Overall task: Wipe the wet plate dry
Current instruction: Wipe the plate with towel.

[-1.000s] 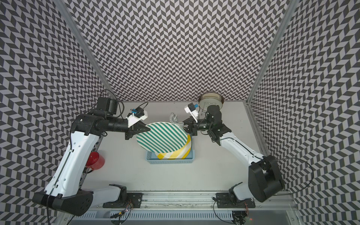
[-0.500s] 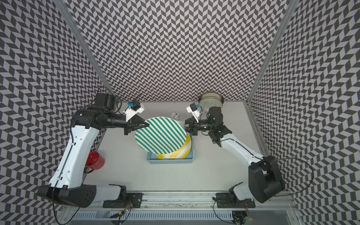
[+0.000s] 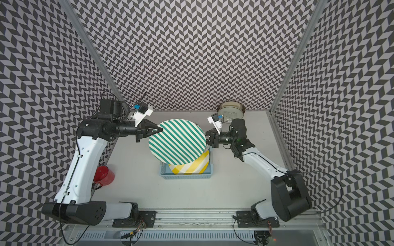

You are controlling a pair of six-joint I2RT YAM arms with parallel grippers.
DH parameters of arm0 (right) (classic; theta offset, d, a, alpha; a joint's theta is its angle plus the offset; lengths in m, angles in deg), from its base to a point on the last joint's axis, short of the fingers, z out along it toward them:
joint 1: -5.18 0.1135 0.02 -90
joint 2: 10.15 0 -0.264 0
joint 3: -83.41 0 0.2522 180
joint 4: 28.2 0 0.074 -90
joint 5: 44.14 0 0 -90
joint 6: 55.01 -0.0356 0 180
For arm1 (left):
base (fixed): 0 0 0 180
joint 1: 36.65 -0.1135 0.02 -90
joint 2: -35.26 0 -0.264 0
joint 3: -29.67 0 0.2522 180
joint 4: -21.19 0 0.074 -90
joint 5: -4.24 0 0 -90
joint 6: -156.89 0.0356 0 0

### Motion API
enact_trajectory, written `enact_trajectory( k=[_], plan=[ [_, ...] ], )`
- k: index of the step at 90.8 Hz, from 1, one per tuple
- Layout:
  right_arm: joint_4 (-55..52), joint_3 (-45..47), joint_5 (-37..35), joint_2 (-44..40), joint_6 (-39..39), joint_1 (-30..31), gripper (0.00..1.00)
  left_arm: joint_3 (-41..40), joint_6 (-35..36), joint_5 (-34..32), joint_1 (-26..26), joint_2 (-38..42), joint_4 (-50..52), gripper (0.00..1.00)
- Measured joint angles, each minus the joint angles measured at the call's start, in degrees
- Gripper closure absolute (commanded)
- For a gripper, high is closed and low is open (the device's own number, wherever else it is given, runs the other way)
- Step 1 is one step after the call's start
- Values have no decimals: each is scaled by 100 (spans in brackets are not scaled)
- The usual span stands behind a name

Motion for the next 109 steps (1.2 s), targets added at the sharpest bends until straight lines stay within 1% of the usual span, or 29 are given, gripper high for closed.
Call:
enact_trajectory(
  k=[18, 41, 59, 72, 90, 109],
  plan=[
    [90, 79, -50, -4, -127, -52, 100, -573, -931, 188, -85, 136, -811, 100],
    [92, 116, -81, -20, -179, -52, 100, -944, -2240, 348, -133, 258, -2037, 100],
    [81, 192, -234, -136, -317, -66, 100, -1296, -2966, 361, -149, 345, -2800, 100],
    [81, 345, -535, -339, -358, -72, 100, -1506, -3493, 376, -151, 358, -3204, 100],
    [85, 658, -1082, -726, -365, -74, 100, -1550, -4218, 398, -166, 289, -3689, 100],
    [70, 726, -1633, -892, -227, -31, 100, -1768, -4988, 341, -210, 278, -4334, 100]
  ],
)
